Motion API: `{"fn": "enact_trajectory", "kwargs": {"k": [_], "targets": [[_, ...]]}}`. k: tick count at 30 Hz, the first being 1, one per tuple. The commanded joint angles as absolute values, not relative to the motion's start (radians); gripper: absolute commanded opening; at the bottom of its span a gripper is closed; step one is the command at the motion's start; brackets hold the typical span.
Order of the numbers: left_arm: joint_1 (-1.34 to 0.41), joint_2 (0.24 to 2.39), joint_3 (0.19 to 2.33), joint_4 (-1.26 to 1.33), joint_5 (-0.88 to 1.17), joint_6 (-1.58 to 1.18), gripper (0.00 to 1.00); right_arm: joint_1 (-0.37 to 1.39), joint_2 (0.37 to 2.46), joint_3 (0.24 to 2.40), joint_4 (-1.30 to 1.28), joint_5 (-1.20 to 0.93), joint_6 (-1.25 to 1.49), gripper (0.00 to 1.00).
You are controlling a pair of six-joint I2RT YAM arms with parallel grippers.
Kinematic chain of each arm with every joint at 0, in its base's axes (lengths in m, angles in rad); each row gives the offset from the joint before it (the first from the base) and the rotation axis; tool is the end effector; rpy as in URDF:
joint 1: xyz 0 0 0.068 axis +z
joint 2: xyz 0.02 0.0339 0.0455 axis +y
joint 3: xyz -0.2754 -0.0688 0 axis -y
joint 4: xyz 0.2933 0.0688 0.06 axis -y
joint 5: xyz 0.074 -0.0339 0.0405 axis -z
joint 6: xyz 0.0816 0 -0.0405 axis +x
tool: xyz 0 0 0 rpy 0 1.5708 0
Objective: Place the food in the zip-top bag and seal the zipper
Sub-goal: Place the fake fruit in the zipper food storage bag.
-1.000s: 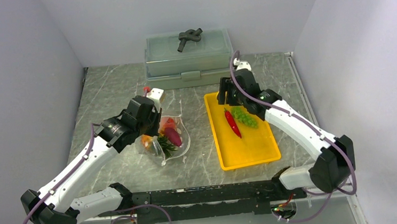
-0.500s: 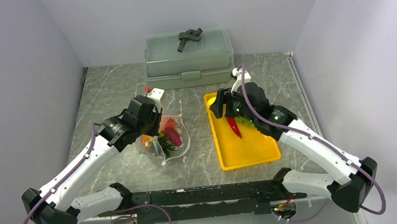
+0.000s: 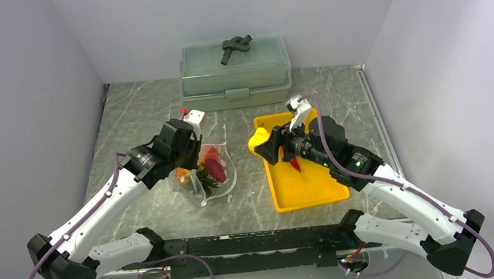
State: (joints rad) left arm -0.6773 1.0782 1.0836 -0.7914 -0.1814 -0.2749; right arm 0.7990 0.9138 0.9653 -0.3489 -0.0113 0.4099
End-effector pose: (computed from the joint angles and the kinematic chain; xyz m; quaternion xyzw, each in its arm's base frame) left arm 0.2366 -0.1714 0.3086 0.1500 0.9086 -0.1002 0.3768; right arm 0.2019 0.2088 0.3610 -0.1587 0.7882 0.3416 0.4866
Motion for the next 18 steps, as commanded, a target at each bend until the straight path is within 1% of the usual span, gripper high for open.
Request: {"fn": "enact_trajectory", "kwargs": {"k": [1,9,18], "targets": [[-0.674,1.087,1.096,-0.793,-0.188,-0.268,0.0,0.824,0.89,0.946,-0.273,-0.12,0.37,0.4],[-0.675,1.086,1.095,-0.792,-0.191,-0.268,0.0,0.922,0.943,0.95,-0.233,-0.214,0.327,0.39],[-0.675,1.082,1.095,-0.794,-0.193,-0.268,0.0,1.038,1.075,1.005,-0.208,-0.168,0.279,0.4]]}}
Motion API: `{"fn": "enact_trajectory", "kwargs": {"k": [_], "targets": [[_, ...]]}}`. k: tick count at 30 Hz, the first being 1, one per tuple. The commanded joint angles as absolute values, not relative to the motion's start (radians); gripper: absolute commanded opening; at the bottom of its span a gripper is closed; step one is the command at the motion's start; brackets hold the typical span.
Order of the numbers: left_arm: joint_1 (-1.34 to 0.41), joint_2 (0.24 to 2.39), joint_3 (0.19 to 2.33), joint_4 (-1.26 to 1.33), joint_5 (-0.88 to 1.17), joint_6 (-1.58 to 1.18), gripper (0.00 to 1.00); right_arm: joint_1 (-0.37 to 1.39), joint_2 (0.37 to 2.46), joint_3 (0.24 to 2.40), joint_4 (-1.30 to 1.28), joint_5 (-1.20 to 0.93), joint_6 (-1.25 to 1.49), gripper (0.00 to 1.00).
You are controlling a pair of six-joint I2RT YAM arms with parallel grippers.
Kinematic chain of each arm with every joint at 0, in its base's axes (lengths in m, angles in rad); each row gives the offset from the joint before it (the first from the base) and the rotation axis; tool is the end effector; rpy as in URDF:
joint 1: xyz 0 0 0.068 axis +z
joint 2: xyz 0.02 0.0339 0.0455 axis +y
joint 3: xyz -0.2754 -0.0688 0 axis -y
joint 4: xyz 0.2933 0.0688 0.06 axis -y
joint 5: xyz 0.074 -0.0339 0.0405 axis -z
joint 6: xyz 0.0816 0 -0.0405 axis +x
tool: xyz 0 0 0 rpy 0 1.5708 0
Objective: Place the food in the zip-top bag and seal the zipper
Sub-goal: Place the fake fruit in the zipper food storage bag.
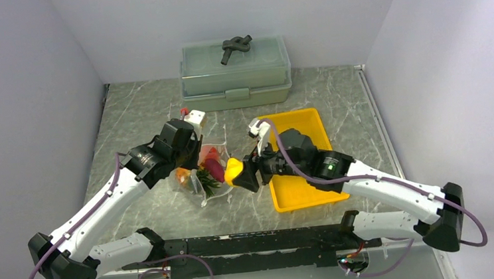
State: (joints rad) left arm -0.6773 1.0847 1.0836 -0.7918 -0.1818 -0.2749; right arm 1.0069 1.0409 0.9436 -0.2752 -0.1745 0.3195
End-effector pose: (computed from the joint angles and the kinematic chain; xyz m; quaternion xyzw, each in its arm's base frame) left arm 0.2375 -0.1721 0.3068 0.1504 0.9098 -0.0984 0.3741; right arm 0.1603 0.2800 0.3262 -0.3235 0.7580 0.4026 0.3984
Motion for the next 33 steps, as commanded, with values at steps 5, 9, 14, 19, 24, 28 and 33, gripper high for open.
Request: {"fn": "enact_trajectory", "kwargs": {"k": [5,9,14,19,24,28,33], "targets": [[-0.674,1.078,1.094,-0.792,-0.188,-0.267,0.0,1.065,1.142,1.038,-0.191,-0.173,0.26,0.4],[-0.674,1.077,1.096,-0.792,-0.186,-0.266,0.0,1.071,1.194,1.057,-0.192,-0.17,0.229,0.4],[-0.675,1.072,1.094,-0.791,-0.187,-0.265,0.0,1.071,1.244,1.077,-0.182,-0.168,0.213,0.41],[-0.674,1.074,1.094,-0.791,-0.182,-0.264,0.0,1.069,1.284,1.105,-0.179,-0.158,0.203,0.41],[-0.674,1.072,1.095,-0.791,-0.181,-0.262,0.0,1.069,1.33,1.133,-0.171,-0.146,0.203,0.42],[-0.674,1.071,1.096,-0.791,-0.181,-0.263,0.0,1.069,1.374,1.158,-0.164,-0.12,0.217,0.42],[-0.675,1.069,1.094,-0.79,-0.178,-0.264,0.0,1.069,1.426,1.185,-0.145,-0.075,0.249,0.43]]}}
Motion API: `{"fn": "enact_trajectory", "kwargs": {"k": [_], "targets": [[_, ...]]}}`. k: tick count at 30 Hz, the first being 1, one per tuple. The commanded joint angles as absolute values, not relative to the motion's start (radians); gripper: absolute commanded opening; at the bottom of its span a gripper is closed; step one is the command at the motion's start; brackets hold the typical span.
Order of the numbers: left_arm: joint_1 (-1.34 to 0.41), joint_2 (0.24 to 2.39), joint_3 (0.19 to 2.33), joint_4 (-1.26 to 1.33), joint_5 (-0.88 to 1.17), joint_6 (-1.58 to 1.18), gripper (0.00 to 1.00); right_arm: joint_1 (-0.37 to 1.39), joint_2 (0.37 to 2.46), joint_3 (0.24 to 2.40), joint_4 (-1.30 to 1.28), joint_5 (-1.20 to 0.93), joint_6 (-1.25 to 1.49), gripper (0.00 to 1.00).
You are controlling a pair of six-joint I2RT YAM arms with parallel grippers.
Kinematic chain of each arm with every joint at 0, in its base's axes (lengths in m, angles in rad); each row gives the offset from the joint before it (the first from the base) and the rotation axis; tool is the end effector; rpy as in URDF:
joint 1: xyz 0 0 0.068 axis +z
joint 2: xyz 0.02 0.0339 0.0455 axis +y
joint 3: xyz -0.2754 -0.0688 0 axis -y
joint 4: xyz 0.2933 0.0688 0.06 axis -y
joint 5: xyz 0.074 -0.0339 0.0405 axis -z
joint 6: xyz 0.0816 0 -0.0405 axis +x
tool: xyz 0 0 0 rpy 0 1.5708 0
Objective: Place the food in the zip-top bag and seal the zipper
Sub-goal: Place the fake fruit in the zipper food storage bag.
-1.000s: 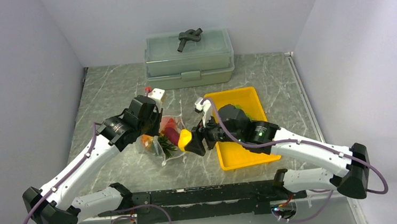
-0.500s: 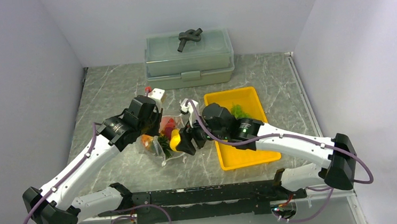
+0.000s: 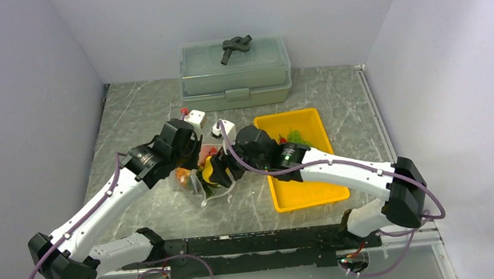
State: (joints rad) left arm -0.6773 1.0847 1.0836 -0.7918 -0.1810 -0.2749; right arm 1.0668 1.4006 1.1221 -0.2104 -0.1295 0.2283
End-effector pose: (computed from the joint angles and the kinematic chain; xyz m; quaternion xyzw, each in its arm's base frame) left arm 0.2375 -0.1722 0.3068 0.1506 0.9098 -0.0988 0.3740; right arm 0.1881 0.3629 0.2892 -0.3787 0.7678 0.3542 0.3764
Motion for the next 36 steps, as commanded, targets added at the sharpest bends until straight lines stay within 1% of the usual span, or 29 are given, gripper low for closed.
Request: {"fn": "enact_trajectory", "kwargs": {"k": [1,12,17,19,23,26,33,36], "targets": [[-0.674,1.068,1.094,-0.79,-0.178,-0.264,0.0,1.069,1.438,1.192,-0.143,-0.065,0.259,0.43],[-0.675,1.063,1.095,-0.788,-0.179,-0.267,0.0,1.068,1.559,1.256,-0.159,0.19,0.445,0.43],[-0.675,1.059,1.094,-0.786,-0.174,-0.268,0.0,1.068,1.611,1.274,-0.15,0.231,0.512,0.45],[-0.674,1.057,1.091,-0.782,-0.173,-0.268,0.0,1.068,1.627,1.281,-0.143,0.25,0.538,0.5],[-0.674,1.06,1.094,-0.784,-0.174,-0.269,0.0,1.068,1.647,1.294,-0.135,0.303,0.572,0.57],[-0.674,1.062,1.094,-0.784,-0.174,-0.269,0.0,1.068,1.649,1.299,-0.128,0.315,0.586,0.69],[-0.675,1.063,1.094,-0.785,-0.178,-0.268,0.0,1.067,1.6,1.282,-0.121,0.346,0.584,0.89],[-0.674,1.066,1.095,-0.786,-0.182,-0.27,0.0,1.068,1.584,1.281,-0.135,0.35,0.579,0.92]]}}
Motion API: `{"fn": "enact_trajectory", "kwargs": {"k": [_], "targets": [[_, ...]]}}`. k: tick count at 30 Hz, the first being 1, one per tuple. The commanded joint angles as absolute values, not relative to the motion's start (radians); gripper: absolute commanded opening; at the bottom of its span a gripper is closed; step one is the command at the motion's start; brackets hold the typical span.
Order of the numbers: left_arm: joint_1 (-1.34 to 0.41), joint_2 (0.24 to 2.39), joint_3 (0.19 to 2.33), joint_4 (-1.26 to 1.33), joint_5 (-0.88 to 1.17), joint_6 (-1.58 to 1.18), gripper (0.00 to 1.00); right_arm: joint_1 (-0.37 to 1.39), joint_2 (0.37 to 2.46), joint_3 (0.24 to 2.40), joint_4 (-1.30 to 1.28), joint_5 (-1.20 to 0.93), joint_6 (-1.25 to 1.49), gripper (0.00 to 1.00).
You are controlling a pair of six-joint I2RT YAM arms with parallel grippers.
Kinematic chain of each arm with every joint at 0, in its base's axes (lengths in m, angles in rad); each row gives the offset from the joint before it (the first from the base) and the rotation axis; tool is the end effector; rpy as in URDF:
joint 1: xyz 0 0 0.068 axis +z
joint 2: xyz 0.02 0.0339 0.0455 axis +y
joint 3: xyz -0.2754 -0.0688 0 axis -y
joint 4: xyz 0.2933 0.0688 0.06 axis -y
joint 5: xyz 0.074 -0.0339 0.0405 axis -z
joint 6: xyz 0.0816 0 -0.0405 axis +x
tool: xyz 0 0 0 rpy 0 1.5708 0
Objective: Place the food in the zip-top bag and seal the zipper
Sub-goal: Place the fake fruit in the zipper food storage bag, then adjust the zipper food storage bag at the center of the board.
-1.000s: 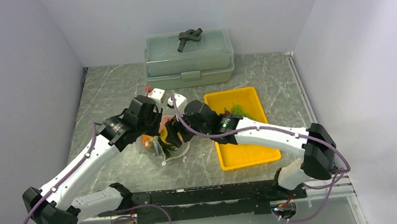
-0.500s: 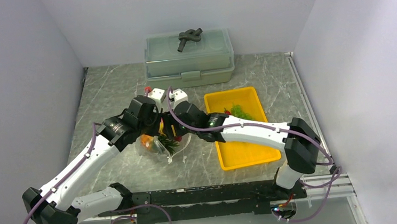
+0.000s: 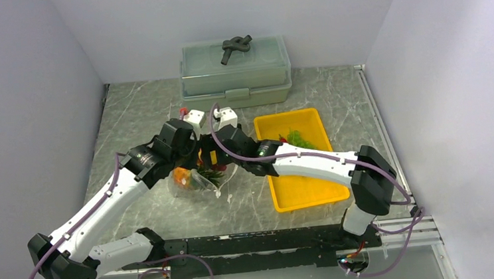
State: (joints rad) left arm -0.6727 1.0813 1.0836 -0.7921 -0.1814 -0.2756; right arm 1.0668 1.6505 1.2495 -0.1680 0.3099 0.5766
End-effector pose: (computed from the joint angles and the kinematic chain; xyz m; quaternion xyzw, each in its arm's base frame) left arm 0.2378 -0.1706 0.3077 0.1478 0.9096 -0.0986 0.3755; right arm 0.2455 0.3936 0.2470 -0.1384 0.8587 0.2553 0.4222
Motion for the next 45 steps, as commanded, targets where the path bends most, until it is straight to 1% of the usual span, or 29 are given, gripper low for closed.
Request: {"fn": "enact_trajectory", "kwargs": {"k": [1,11,21,28,35,42,45], "targets": [[-0.674,1.066,1.095,-0.788,-0.183,-0.27,0.0,1.068,1.576,1.274,-0.132,0.351,0.578,0.93],[-0.674,1.072,1.096,-0.789,-0.189,-0.272,0.0,1.067,1.439,1.17,-0.142,0.359,0.604,0.93],[-0.673,1.069,1.095,-0.789,-0.19,-0.273,0.0,1.068,1.318,1.059,-0.231,0.385,0.725,0.87],[-0.675,1.068,1.095,-0.791,-0.19,-0.276,0.0,1.068,1.295,0.968,-0.218,0.353,0.832,0.81],[-0.675,1.066,1.095,-0.788,-0.181,-0.275,0.0,1.068,1.322,0.885,-0.136,0.303,0.928,0.74],[-0.674,1.064,1.096,-0.786,-0.172,-0.273,0.0,1.067,1.38,0.868,-0.076,0.273,1.003,0.64],[-0.675,1.062,1.096,-0.787,-0.171,-0.275,0.0,1.068,1.415,0.879,-0.052,0.265,1.023,0.57]]}}
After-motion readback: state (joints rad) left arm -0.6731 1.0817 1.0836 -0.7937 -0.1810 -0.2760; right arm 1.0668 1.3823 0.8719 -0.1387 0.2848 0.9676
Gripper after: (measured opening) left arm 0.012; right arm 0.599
